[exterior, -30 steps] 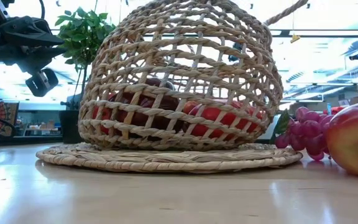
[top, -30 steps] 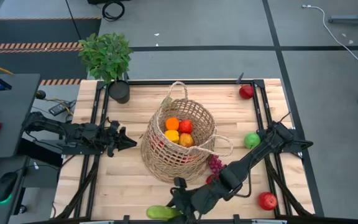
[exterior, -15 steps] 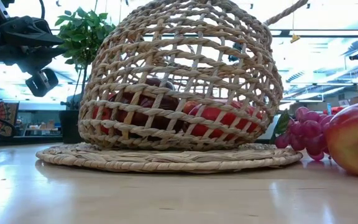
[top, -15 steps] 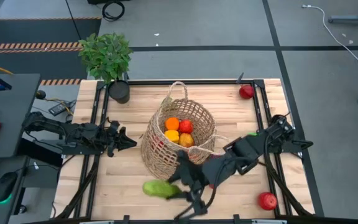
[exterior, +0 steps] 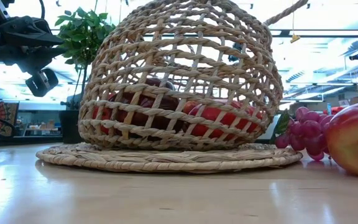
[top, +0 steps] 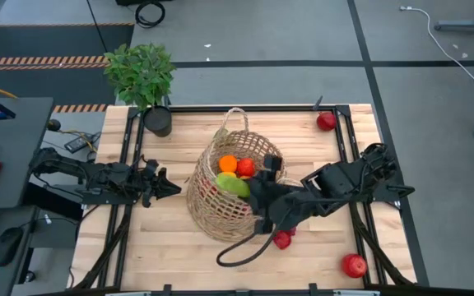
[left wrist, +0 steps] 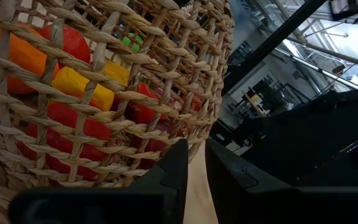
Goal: Build produce basket
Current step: Put the green cucumber into the brown basket
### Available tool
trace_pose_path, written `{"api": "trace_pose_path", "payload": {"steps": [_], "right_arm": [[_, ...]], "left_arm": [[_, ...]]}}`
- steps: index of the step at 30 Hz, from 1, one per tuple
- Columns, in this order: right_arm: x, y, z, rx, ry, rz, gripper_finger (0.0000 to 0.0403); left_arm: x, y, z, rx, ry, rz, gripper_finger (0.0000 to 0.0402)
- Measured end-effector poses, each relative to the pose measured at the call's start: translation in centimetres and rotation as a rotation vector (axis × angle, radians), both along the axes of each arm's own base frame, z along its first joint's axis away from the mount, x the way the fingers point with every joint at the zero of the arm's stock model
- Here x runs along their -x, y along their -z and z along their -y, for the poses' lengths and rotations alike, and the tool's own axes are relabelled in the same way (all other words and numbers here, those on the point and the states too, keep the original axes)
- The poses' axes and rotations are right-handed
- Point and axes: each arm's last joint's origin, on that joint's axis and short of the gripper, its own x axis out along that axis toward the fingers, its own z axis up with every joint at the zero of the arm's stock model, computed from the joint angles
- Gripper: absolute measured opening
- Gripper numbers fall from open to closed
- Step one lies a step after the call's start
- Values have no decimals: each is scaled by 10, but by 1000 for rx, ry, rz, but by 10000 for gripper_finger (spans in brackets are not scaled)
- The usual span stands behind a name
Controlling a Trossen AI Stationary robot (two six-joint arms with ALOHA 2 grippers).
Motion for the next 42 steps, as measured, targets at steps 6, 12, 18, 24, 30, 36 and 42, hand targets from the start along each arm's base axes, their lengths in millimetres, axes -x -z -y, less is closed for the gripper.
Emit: {"api": "trace_pose_path", "payload": {"steps": [6, 12, 18, 24, 30, 36, 42], "right_arm": [[5, 9, 14, 170, 15, -147, 185], [5, 14, 37, 264, 68, -261, 185], [-2, 18, 57, 203, 2, -361, 185], [-5, 23, 85, 96, 47, -442, 185], [-9, 26, 119, -92, 143, -465, 185], [-19, 31, 157, -406, 124, -494, 185], [-26, 31, 197, -631, 130, -428, 185]], "left_arm": [[0, 0, 0, 0, 0, 0, 56], [0, 0, 0, 0, 0, 0, 59], [0, 0, 0, 0, 0, 0, 59], [0, 0, 0, 1, 0, 0, 57], [0, 0, 0, 0, 0, 0, 63], [0, 0, 0, 0, 0, 0, 60], [0, 0, 0, 0, 1, 0, 59]]}}
